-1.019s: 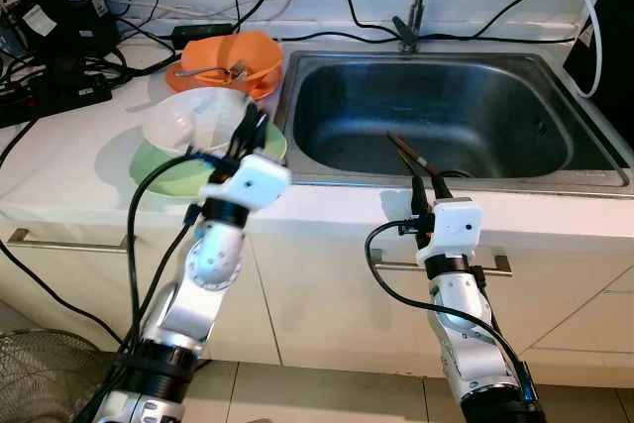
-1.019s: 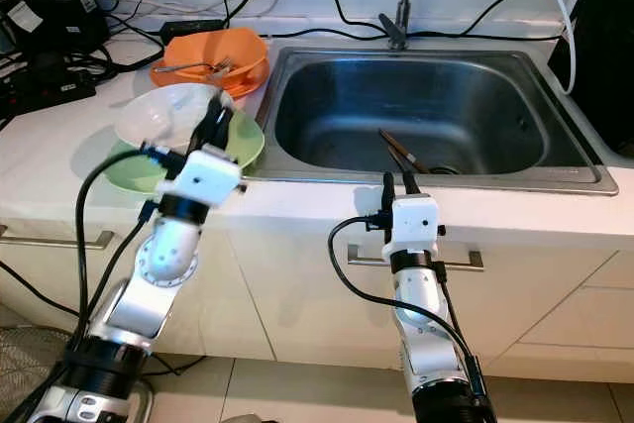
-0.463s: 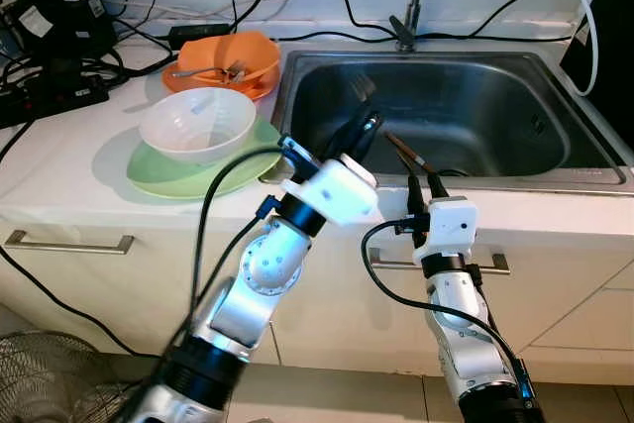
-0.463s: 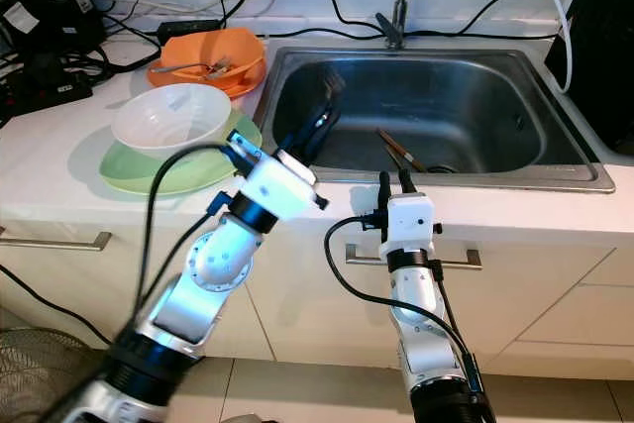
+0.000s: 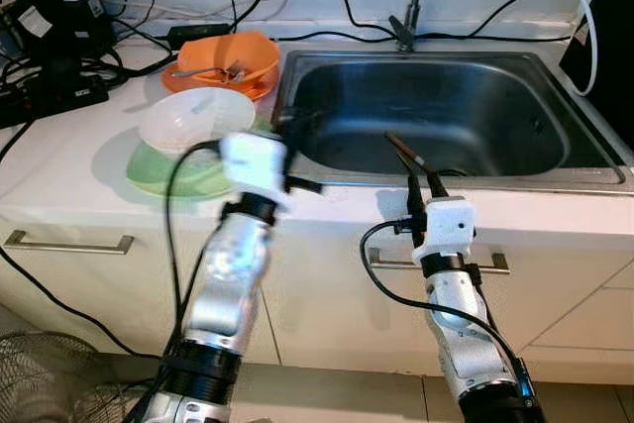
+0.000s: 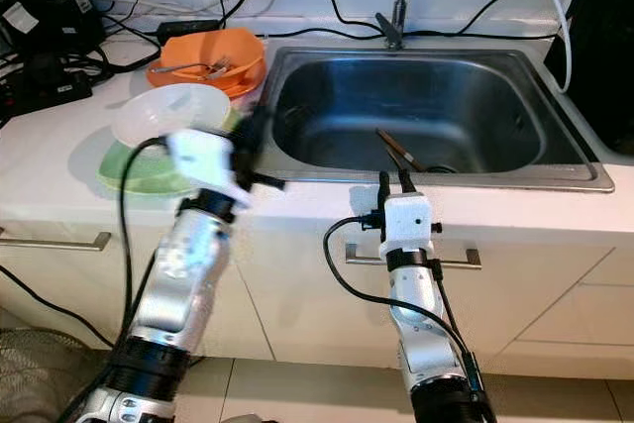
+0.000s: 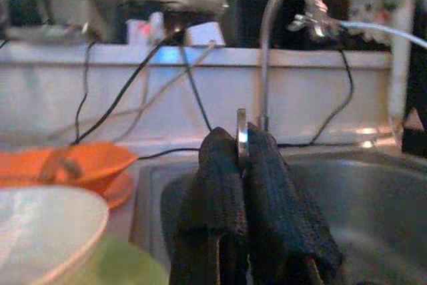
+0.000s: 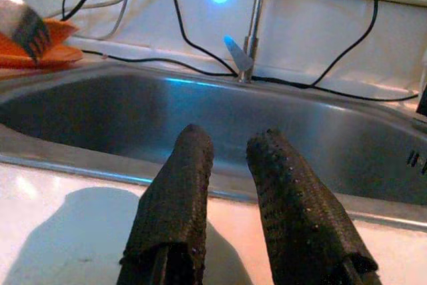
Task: Kitchen organization
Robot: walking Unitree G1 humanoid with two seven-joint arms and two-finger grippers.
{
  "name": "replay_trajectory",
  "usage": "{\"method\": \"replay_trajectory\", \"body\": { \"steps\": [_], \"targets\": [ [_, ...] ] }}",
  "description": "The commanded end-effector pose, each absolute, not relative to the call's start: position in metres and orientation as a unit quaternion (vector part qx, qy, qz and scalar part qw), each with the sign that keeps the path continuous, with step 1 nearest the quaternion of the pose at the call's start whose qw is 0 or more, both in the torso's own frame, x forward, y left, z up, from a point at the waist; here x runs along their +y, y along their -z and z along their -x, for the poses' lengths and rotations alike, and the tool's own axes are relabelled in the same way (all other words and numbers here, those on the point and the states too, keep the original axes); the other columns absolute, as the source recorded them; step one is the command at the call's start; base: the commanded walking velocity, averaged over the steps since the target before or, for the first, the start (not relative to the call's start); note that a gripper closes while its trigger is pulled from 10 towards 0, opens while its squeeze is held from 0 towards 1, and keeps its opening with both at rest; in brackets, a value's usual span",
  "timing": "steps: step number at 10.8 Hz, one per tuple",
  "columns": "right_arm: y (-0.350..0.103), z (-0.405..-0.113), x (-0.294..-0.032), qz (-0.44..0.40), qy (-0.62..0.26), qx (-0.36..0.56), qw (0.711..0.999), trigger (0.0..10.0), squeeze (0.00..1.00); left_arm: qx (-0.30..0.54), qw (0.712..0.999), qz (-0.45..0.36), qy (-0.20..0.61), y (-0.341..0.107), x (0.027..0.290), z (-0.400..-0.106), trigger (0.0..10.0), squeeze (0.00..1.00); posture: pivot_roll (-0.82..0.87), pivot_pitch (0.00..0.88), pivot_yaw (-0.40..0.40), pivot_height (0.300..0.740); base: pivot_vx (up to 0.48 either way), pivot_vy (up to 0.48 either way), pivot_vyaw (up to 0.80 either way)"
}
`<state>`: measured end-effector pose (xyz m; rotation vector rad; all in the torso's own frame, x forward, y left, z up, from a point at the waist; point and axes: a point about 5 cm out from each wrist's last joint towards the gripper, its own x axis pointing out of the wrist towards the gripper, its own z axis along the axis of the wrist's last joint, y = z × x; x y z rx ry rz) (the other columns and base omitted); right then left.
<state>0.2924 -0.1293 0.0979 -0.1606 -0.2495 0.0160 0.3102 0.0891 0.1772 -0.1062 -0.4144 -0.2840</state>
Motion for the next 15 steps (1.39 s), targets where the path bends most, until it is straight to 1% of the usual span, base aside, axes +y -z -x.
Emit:
{"method": "replay_trajectory", "body": {
  "steps": [1, 2, 3, 5, 7, 8, 11, 13, 14, 15],
  "targets": [
    [-0.112, -0.302, -0.126, 0.088, -0.016, -0.147, 0.985, 10.0, 0.0, -0.194, 0.968, 0.073, 0.144, -0.177, 0.094, -0.312, 10.0, 0.0, 0.08, 0.0, 0.058, 0.74, 0.0, 0.0, 0.0],
    [-0.116, -0.304, -0.128, 0.095, -0.017, -0.151, 0.984, 10.0, 0.0, -0.192, 0.968, 0.08, 0.144, -0.177, 0.093, -0.313, 10.0, 0.0, 0.08, 0.0, 0.057, 0.74, 0.0, 0.0, 0.0],
    [-0.122, -0.31, -0.13, 0.115, -0.02, -0.157, 0.981, 10.0, 1.0, -0.19, 0.966, 0.087, 0.15, -0.179, 0.09, -0.313, 10.0, 0.0, 0.07, 0.0, 0.053, 0.74, 0.0, 0.0, 0.0],
    [-0.133, -0.319, -0.128, 0.138, -0.057, -0.169, 0.974, 10.0, 1.0, -0.182, 0.964, 0.096, 0.165, -0.177, 0.084, -0.312, 10.0, 0.0, 0.07, 0.0, 0.05, 0.74, 0.0, 0.0, 0.0],
    [-0.136, -0.323, -0.115, 0.167, -0.116, -0.167, 0.965, 10.0, 1.0, -0.184, 0.963, 0.098, 0.17, -0.179, 0.083, -0.312, 10.0, 0.0, 0.08, 0.0, 0.051, 0.74, 0.0, 0.0, 0.0],
    [-0.137, -0.323, -0.11, 0.172, -0.133, -0.17, 0.961, 10.0, 0.0, -0.184, 0.963, 0.098, 0.171, -0.179, 0.084, -0.312, 10.0, 0.0, 0.08, 0.0, 0.052, 0.74, 0.0, 0.0, 0.0],
    [-0.144, -0.316, -0.085, 0.168, -0.212, -0.195, 0.943, 10.0, 0.0, -0.194, 0.959, 0.104, 0.18, -0.185, 0.083, -0.313, 10.0, 0.0, 0.08, 0.0, 0.059, 0.74, 0.0, 0.0, 0.0],
    [-0.144, -0.311, -0.073, 0.167, -0.251, -0.2, 0.932, 10.0, 0.0, -0.201, 0.954, 0.112, 0.19, -0.19, 0.082, -0.314, 10.0, 0.0, 0.08, 0.0, 0.063, 0.74, 0.0, 0.0, 0.0],
    [-0.143, -0.31, -0.07, 0.17, -0.256, -0.201, 0.93, 10.0, 0.0, -0.205, 0.952, 0.111, 0.2, -0.193, 0.08, -0.313, 10.0, 0.0, 0.08, 0.0, 0.064, 0.74, 0.0, 0.0, 0.0],
    [-0.145, -0.31, -0.065, 0.159, -0.255, -0.206, 0.931, 10.0, 0.0, -0.211, 0.943, 0.106, 0.233, -0.199, 0.072, -0.311, 10.0, 0.0, 0.08, 0.0, 0.063, 0.74, 0.0, 0.0, 0.0]
  ]
}}
